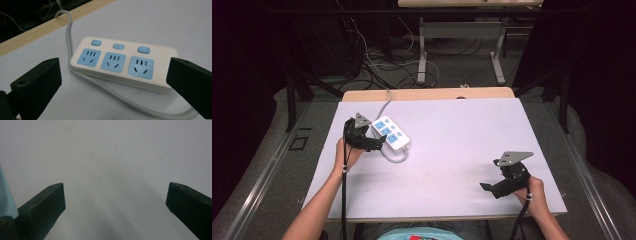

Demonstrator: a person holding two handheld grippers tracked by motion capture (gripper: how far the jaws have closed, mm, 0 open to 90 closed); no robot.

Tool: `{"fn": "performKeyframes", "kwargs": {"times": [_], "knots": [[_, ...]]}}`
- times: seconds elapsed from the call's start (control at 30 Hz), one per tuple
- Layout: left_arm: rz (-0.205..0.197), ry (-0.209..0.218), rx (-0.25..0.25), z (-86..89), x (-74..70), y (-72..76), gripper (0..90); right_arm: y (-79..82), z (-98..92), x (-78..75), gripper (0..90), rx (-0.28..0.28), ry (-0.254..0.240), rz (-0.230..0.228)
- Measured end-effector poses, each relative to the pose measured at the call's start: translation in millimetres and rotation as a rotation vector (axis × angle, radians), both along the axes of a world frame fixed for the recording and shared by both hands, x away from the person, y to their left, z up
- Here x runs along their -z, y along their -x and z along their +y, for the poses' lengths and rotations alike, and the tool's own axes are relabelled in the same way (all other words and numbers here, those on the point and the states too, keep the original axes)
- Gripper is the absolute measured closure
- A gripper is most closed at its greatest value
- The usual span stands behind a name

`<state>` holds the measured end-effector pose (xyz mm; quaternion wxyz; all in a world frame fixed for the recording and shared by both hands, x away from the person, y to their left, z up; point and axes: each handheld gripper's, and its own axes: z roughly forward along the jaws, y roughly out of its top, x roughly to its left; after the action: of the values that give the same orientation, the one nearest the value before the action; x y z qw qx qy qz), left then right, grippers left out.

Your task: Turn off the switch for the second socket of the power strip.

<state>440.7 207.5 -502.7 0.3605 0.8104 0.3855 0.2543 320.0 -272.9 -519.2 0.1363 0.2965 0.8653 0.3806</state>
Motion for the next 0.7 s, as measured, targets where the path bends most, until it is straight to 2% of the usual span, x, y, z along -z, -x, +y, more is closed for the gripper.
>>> {"fn": "performKeyframes", "kwargs": {"times": [0.03, 0.27, 0.4, 0.47, 0.6, 0.7], "knots": [[-0.004, 0.011, -0.004, -2.1, 0.7, -2.4, 0.0, 0.0, -0.2, -0.1, 2.0, -0.002, -0.001, 0.001], [0.0, -0.023, 0.004, -7.0, 1.7, -9.8, 0.5, 0.1, -0.2, -0.3, 2.1, -0.001, 0.0, 0.001], [0.006, -0.017, 0.009, -8.1, 1.8, -14.3, 0.6, 0.1, -0.3, -0.2, 2.1, 0.001, 0.0, 0.002], [0.01, -0.001, 0.004, -9.9, 2.0, -15.9, 0.7, 0.0, -0.4, -0.2, 2.1, 0.0, 0.0, 0.002], [0.015, -0.02, 0.014, -9.9, -0.1, -19.2, 1.0, 0.0, -0.4, -0.1, 2.0, 0.001, 0.0, 0.003], [0.013, -0.016, 0.01, -12.8, 0.3, -21.8, 1.7, 0.2, -0.2, -0.1, 2.0, 0.006, 0.0, 0.001]]}}
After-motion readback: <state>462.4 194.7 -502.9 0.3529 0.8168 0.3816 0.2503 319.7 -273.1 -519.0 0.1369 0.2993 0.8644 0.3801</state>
